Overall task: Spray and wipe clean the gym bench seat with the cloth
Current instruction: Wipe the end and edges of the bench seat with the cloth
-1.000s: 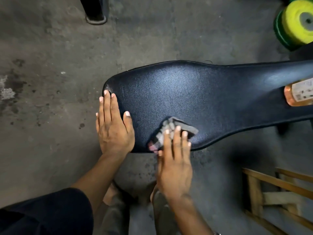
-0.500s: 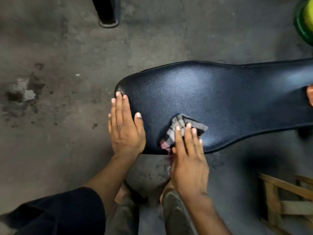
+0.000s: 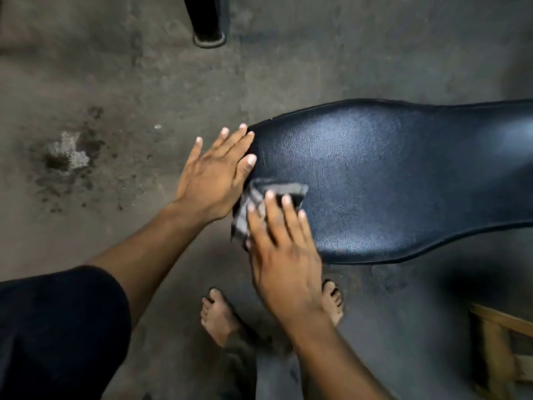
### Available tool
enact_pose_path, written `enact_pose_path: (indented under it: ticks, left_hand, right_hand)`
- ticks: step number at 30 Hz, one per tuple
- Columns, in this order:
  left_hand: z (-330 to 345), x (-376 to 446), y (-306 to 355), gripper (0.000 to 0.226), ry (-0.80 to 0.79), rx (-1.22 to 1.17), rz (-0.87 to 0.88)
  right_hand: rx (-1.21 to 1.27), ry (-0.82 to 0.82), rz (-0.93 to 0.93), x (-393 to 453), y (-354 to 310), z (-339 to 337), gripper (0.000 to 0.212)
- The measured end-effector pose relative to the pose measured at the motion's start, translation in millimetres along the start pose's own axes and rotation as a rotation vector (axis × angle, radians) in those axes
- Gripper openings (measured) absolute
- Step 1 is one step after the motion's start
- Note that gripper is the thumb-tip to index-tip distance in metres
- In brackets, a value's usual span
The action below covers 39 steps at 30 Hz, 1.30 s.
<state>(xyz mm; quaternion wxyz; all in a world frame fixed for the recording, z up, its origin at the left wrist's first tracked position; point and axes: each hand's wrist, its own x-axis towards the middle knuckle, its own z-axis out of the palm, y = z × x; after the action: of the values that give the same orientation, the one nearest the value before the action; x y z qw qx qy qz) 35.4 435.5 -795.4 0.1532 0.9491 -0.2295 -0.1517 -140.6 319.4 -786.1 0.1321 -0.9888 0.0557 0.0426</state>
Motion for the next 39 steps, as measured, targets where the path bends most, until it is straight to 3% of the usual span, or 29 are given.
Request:
enact_pose_path:
  ticks: [3,6,9,12,16,23,26,27,31,39]
  left_hand:
    - [-3,-3,4,0.067,-0.026,-0.025,-0.003]
    - [9,-19,10,0.064,-0.018,-0.096,-0.062]
    - [24,-31,18,0.067,0.024,-0.15,-0.142]
    - [31,-33,24,0.066,0.049,-0.19,-0.177]
    - [19,-30,6,0.062,-0.002,-0.235,-0.135]
    - [6,-30,0,0.063,-0.065,-0.279,-0.116]
    - [20,-38,14,0.063,-0.013,-0.264,-0.153]
    - [26,-39,18,0.063,0.005,-0.266,-0.174]
    - [41,-39,26,0.065,0.044,-0.309,-0.225]
    - [35,-41,17,0.064,0.016,-0.235,-0.182]
  right_hand:
    - [-0.037,-0.037,-0.077,-41,10,6,0.066]
    - [-0.094,0.003,0.022,-52,32,4,0.067]
    - [-0.037,0.074,0.179,-20,38,-2,0.06]
    - [0.0,0.057,0.216,26,28,-2,0.064]
    - [-0.061,0.006,0.174,37,-2,7,0.076]
    - [-0.096,0.062,-0.089,-57,-4,29,0.053]
    - [-0.193,0.041,-0.079,-73,38,19,0.087]
    - [-0.187,0.048,-0.05,-71,50,15,0.09]
    - [-0.143,0.047,0.027,-58,48,14,0.066]
    - [-0.11,-0.008,0.091,-20,-2,28,0.068]
